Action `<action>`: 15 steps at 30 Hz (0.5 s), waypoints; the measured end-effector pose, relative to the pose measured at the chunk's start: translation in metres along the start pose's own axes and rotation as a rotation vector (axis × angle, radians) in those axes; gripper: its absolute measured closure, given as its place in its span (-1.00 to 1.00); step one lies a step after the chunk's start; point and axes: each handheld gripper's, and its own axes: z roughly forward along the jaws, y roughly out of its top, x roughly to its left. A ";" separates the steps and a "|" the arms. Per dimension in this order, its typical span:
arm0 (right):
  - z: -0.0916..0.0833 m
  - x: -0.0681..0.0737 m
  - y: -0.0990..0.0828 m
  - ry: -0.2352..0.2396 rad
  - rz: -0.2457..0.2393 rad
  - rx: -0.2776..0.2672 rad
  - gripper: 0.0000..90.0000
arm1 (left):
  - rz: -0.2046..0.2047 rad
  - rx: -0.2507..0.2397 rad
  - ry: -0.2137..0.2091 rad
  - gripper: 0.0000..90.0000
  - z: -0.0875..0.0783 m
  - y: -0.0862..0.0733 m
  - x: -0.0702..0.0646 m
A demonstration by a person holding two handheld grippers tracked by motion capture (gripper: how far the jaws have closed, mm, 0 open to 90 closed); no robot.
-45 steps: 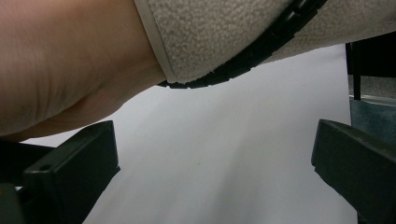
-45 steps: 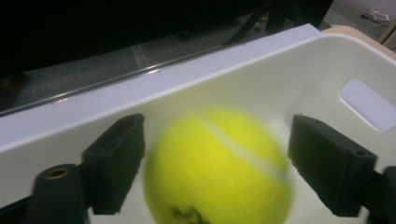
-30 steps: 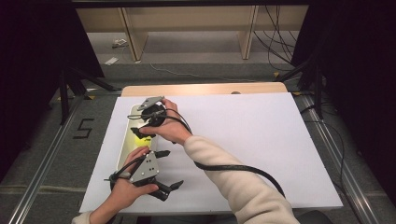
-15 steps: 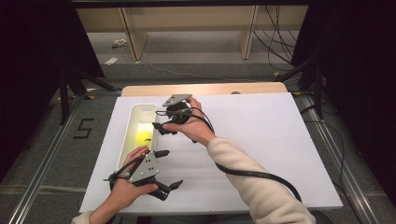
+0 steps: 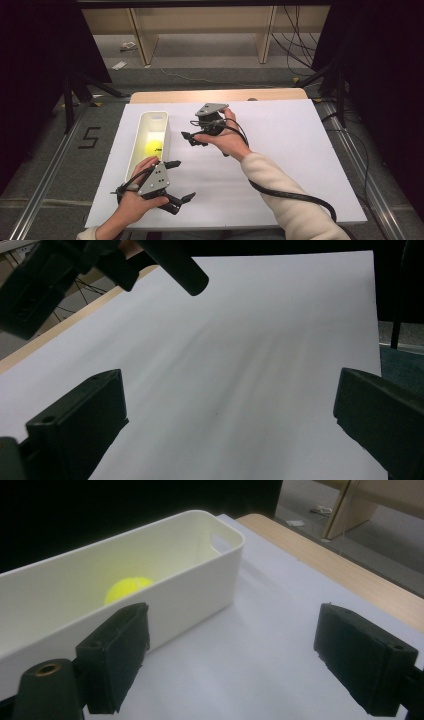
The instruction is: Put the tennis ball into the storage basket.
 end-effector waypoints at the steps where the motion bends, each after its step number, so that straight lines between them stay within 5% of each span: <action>1: -0.002 -0.001 -0.002 -0.004 0.008 -0.005 -0.66 | 0.000 0.000 0.001 -1.00 0.000 0.000 0.000; 15: -0.024 -0.014 -0.030 -0.037 0.043 0.010 -0.66 | 0.000 0.002 0.000 -1.00 0.001 0.000 0.000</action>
